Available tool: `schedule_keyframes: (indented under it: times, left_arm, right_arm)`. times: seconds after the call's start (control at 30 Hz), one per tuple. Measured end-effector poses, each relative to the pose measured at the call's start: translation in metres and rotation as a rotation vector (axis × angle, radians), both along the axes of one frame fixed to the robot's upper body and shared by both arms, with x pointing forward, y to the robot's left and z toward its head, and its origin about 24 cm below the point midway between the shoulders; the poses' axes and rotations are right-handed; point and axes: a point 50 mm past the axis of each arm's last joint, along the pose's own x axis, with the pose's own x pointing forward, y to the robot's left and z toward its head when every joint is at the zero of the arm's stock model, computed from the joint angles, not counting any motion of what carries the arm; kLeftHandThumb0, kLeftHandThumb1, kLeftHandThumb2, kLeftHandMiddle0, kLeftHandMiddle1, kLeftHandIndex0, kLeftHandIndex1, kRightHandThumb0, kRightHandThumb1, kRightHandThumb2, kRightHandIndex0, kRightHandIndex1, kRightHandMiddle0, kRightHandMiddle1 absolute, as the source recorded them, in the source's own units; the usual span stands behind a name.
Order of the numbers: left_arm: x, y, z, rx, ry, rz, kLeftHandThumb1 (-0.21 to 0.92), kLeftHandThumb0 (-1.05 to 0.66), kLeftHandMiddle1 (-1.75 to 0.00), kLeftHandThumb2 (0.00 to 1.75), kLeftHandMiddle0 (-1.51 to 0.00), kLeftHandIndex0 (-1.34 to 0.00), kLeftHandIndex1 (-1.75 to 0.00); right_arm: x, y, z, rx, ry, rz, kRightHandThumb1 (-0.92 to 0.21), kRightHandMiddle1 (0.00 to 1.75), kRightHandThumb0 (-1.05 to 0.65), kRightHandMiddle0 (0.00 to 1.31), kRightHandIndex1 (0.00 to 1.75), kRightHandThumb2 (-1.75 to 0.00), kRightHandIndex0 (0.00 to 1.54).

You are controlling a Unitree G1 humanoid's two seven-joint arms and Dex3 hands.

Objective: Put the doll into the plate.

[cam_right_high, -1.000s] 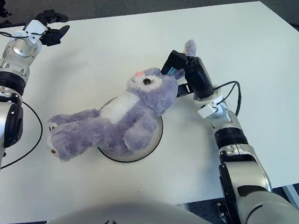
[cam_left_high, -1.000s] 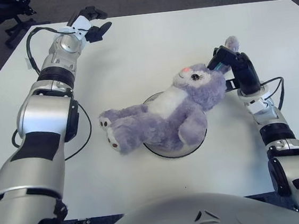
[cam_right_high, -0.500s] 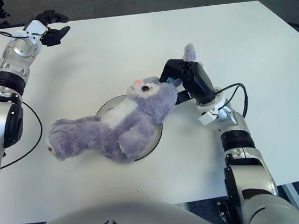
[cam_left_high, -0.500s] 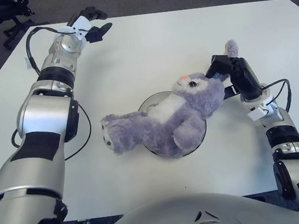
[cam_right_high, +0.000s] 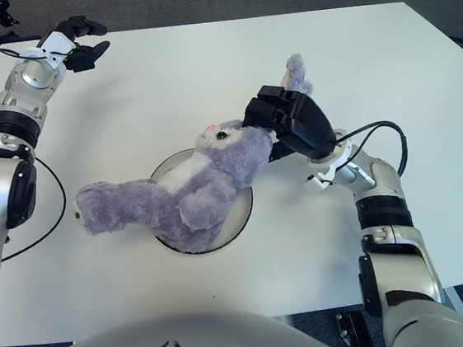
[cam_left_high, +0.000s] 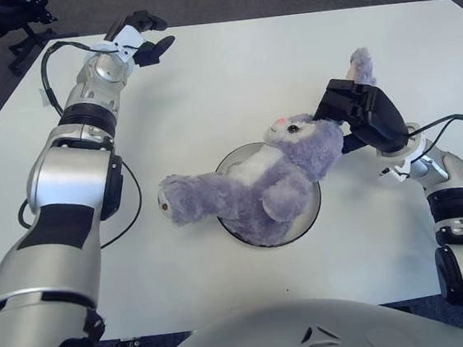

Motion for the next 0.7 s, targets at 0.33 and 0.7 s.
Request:
schedule_keyframes:
  times: [0.33,0.7]
  left_arm:
    - [0.0001,-0.0013,-0.0004,-0.001,0.001,-0.003,0.92,-0.49,0.0,0.46,-0.83,-0.54,-0.58]
    - [0.0001,-0.0029,-0.0002,-0.002,-0.004,-0.012,0.92,-0.48,0.0,0.45,-0.78,-0.52,-0.63]
  right_arm:
    - [0.0007,-0.0012,-0.0026,-0.04,0.018,0.0,-0.84,0.41,-0.65,0.45,0.29,0.0,0.46]
    - [0.0027,-0.0013,-0.0034,-0.071,0.057,-0.015,-0.87,0.1,-0.71,0.45,0.0,-0.01,0.38]
